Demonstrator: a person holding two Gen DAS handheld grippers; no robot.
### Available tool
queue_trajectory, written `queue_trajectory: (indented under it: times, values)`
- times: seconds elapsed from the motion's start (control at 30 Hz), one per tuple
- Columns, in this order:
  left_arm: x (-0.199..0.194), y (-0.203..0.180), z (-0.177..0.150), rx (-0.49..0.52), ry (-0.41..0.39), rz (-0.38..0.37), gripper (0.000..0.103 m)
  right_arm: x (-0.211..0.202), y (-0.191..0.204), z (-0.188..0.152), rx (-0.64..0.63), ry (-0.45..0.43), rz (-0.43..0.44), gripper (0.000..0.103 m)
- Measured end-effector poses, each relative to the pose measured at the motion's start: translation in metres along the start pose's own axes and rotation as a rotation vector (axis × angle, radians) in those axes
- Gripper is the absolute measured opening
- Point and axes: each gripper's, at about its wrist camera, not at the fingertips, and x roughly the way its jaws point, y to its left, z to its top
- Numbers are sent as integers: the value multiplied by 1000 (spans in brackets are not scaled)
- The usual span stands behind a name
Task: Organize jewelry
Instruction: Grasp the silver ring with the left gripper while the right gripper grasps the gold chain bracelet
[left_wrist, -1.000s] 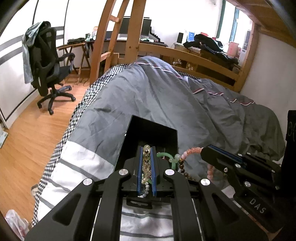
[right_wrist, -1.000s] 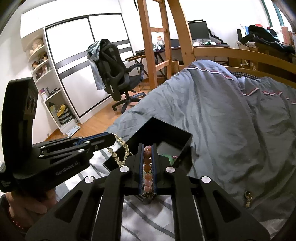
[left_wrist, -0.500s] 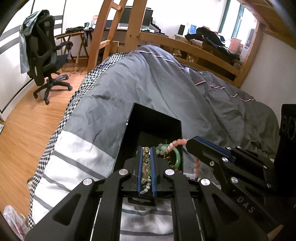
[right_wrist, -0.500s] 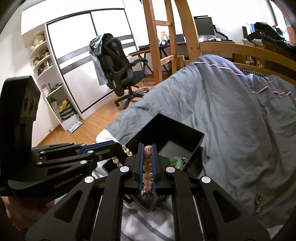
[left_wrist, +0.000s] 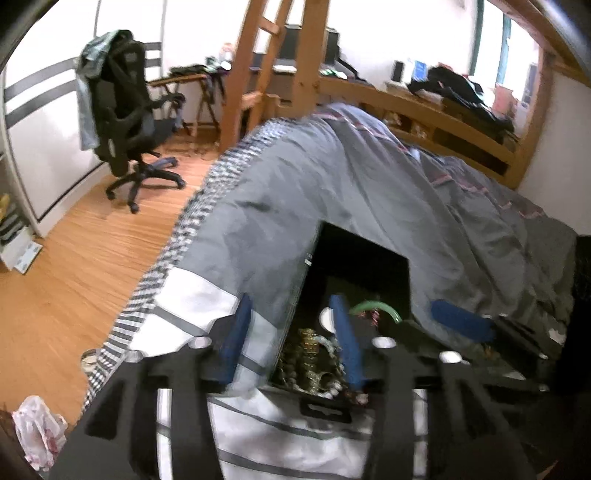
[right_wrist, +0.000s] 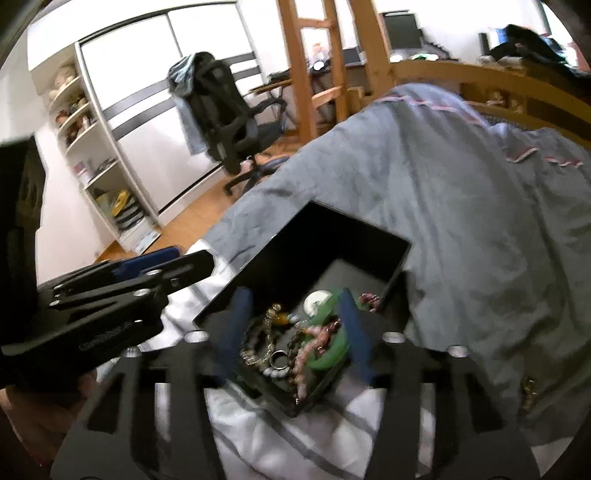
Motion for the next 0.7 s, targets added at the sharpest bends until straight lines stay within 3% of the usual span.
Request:
queue_trajectory:
  times: [0.03, 0.07, 0.1, 0.13, 0.27, 0.43, 0.57, 0.7]
  values:
    - [-2, 2, 1, -16, -10, -8, 60, -5, -1, 1, 2, -12, -11, 70]
    - [-3, 3, 2, -29, -17, -11, 71, -12, -4, 2, 2, -30, -38, 75]
    - [-5, 4, 3, -39, -27, -10, 78, -17, -6, 3, 1, -43, -56, 86]
    - [-6, 4, 3, -41, -37, -9, 79, -23, -8, 3, -2, -54, -75, 94]
    - [-7, -5, 1, -2, -48, 15, 93, -46, -19, 0, -32, -43, -161, 99]
    - [-14, -34, -6, 141, -104, 68, 95, -80, -40, -10, -52, -41, -218, 99]
    - [-21, -65, -14, 237, -130, 32, 96, -104, -58, -21, -63, -42, -257, 99]
    - [-19, -99, -26, 292, -103, -18, 96, -118, -79, -31, -55, -35, -294, 99]
